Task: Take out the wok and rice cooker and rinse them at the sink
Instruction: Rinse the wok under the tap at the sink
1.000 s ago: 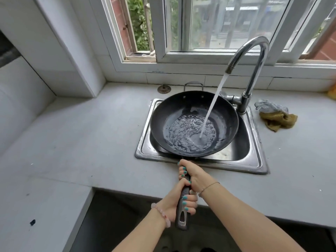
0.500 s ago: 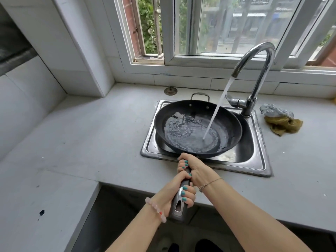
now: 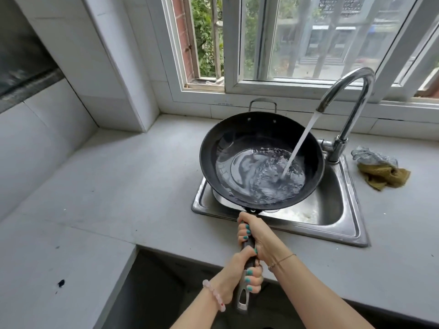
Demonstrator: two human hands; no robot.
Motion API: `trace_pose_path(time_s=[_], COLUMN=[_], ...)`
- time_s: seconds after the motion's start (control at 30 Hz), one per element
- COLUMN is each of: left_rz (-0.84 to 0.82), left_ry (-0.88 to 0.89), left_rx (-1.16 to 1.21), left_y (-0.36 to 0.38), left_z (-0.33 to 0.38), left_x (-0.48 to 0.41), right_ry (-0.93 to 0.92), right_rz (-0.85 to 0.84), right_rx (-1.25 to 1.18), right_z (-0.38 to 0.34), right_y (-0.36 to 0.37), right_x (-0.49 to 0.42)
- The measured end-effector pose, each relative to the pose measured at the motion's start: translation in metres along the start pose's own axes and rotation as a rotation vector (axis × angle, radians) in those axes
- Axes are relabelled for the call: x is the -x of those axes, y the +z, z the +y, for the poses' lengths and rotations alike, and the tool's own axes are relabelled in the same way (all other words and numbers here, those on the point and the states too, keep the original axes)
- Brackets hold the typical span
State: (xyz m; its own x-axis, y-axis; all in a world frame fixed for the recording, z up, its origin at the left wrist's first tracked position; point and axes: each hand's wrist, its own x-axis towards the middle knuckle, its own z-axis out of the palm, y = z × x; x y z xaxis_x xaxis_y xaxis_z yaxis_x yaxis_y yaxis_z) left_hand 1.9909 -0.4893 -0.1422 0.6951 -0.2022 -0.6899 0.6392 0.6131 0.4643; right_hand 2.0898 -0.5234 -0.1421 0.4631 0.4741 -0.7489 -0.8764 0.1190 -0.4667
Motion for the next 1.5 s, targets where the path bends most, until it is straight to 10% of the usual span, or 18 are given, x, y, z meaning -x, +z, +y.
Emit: trace_pose_path(time_s=[1.5], left_rz=[-0.004], left_ry=[0.081], left_rx=[0.059], left_y=[0.014], left_z=[0.038], left_x=[0.031], right_ry=[0.179], right_rz=[-0.173], right_rx=[-0.105], right_z=[-0.030], right_y=[0.031], right_x=[0.004])
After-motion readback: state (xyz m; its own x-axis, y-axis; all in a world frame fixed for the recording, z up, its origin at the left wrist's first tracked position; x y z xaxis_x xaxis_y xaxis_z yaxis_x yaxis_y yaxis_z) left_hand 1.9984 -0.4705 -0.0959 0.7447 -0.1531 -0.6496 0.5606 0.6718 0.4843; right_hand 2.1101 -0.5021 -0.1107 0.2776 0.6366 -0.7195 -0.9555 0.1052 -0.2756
